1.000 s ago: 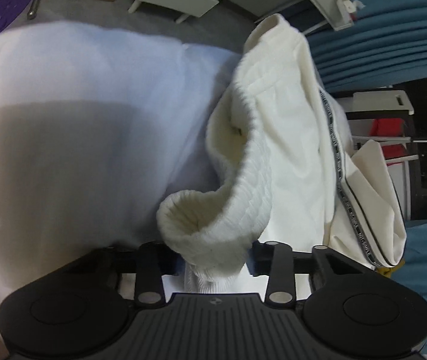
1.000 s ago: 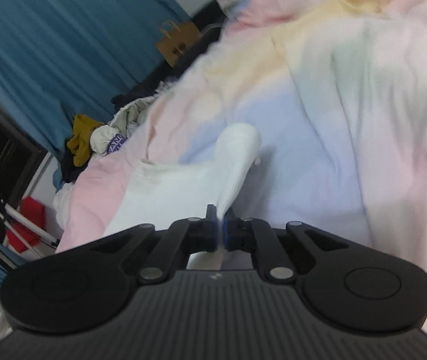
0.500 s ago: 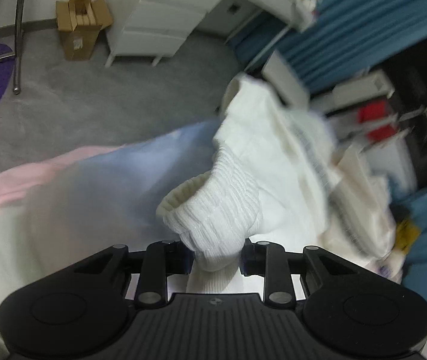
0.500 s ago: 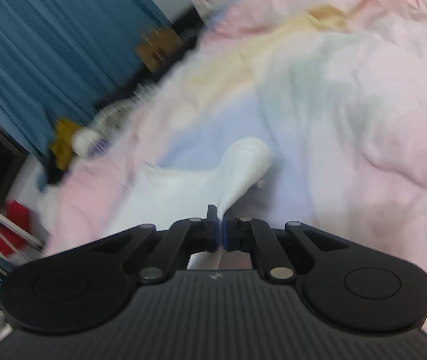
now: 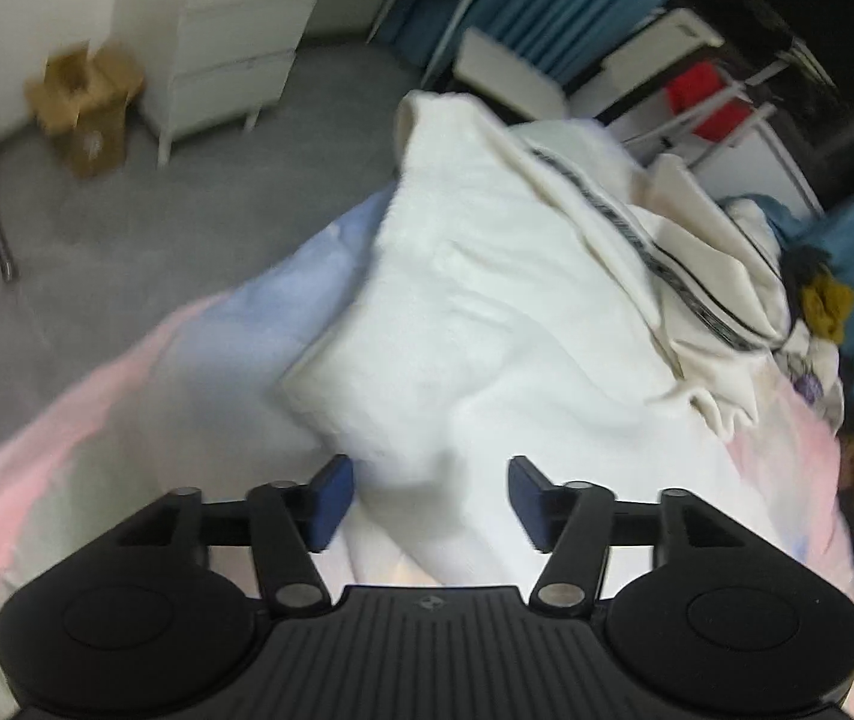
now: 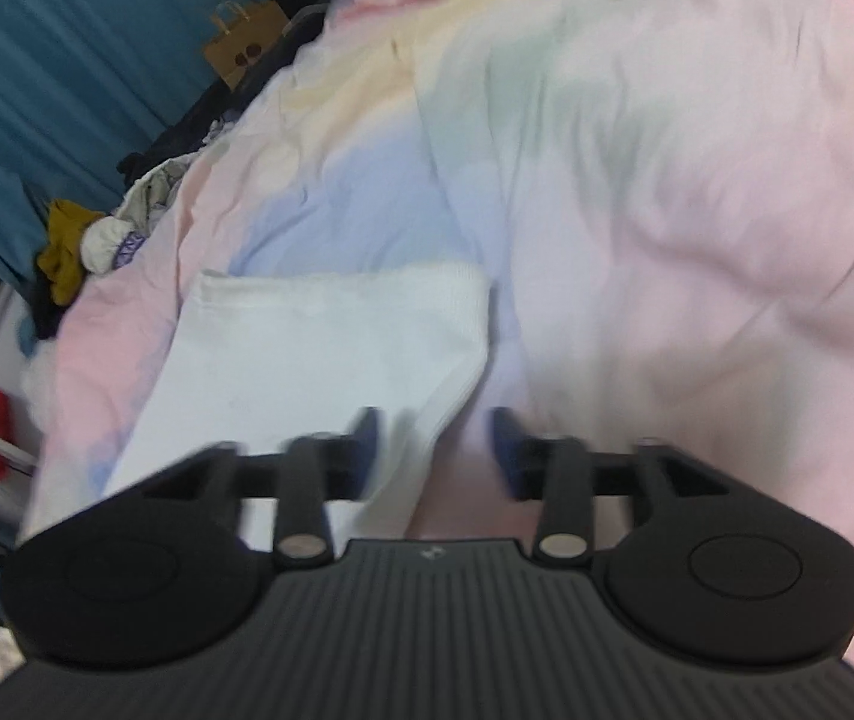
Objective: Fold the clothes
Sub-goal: 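Lay the waistband down over the folded pants with the left gripper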
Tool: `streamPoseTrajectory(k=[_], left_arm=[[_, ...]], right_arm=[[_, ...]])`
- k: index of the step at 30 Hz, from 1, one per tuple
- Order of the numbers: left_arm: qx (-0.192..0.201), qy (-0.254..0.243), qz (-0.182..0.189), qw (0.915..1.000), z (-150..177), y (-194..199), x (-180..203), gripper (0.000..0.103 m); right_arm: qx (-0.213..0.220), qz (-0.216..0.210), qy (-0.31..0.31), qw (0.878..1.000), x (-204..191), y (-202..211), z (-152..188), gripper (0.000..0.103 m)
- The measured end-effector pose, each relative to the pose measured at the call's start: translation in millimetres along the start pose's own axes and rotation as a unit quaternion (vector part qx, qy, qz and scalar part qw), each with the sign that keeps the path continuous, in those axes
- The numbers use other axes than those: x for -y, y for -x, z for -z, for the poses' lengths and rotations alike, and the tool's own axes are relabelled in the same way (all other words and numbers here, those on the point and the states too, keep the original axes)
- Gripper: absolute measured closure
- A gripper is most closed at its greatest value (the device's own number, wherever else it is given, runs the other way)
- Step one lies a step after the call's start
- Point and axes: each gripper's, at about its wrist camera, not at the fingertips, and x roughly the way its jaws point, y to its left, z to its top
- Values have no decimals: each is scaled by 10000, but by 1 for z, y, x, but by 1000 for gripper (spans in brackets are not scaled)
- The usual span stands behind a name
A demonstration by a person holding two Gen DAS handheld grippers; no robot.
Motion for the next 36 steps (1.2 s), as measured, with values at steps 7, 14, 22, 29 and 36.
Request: streamPoseTrajectory(k=[7, 14, 22, 29, 36], left_arm=[[1105, -1272, -126, 9856, 42, 55, 52, 7], [1712, -2422, 322, 9545, 58, 41, 152, 4], [1682, -3129, 847, 9309, 49, -40, 266, 4], [1901, -2682, 835, 9407, 20, -121, 282, 4], [1734, -2030, 1060, 9578, 15, -171, 231, 4]], right_arm=[[915, 50, 790, 9926, -24, 45, -1, 21], [1305, -936, 1665, 9729, -65, 84, 17, 21], [963, -2008, 2727, 9360, -122, 87, 65, 22], [-226, -2781, 3434, 8968, -193, 63, 129, 22], [-1197, -3503, 3837, 8460, -363, 20, 197, 23]])
